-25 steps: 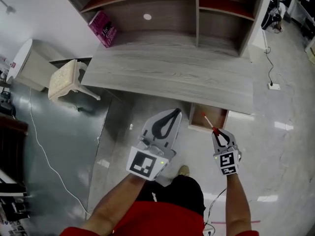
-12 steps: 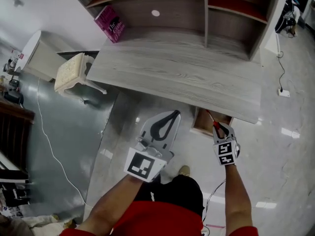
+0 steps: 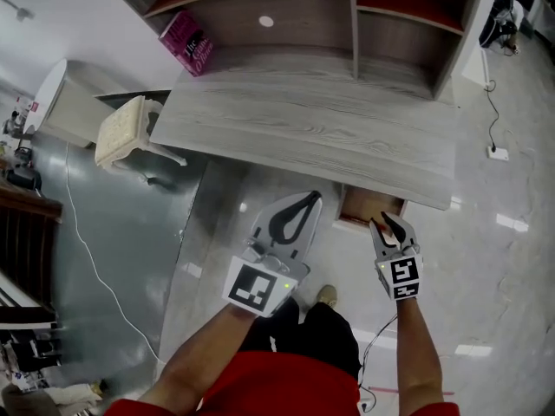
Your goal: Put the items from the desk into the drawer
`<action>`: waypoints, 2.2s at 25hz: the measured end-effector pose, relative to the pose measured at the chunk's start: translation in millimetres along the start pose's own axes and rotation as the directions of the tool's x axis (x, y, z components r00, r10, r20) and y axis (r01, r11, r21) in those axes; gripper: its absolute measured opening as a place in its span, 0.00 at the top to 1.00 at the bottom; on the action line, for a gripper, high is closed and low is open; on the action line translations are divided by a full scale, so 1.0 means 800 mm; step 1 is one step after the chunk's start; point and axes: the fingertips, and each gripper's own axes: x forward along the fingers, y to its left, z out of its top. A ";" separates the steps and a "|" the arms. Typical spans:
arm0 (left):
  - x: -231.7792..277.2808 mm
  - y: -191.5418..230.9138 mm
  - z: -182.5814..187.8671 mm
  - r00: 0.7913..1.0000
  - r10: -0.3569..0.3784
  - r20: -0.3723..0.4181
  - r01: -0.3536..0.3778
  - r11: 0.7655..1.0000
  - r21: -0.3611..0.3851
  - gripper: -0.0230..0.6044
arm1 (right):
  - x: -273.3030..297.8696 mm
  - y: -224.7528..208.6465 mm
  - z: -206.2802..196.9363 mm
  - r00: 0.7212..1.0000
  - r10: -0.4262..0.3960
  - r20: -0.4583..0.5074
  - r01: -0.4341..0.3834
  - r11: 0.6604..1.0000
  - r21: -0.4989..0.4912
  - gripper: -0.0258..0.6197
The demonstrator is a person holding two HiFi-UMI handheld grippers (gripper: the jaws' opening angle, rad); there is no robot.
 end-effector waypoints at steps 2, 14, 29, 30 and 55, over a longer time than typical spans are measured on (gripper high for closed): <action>0.001 -0.007 0.007 1.000 -0.019 0.011 0.019 1.000 -0.004 0.95 | -0.016 0.004 0.040 0.997 -0.002 0.076 0.001 1.000 0.016 0.81; -0.023 -0.023 0.080 0.988 -0.109 0.108 0.111 0.994 -0.012 0.95 | -0.122 0.047 0.296 0.900 0.010 0.436 -0.008 1.000 -0.005 0.91; -0.086 -0.006 0.163 0.948 -0.239 0.209 0.243 0.970 0.010 0.95 | -0.164 0.136 0.409 0.835 -0.025 0.549 0.039 0.999 -0.013 0.95; -0.090 -0.004 0.164 0.947 -0.244 0.211 0.249 0.969 0.007 0.95 | -0.165 0.141 0.412 0.834 -0.031 0.550 0.044 0.999 -0.012 0.95; -0.121 0.012 0.176 0.914 -0.321 0.249 0.334 0.943 -0.007 0.95 | -0.169 0.181 0.415 0.841 -0.132 0.525 0.152 0.988 0.005 0.96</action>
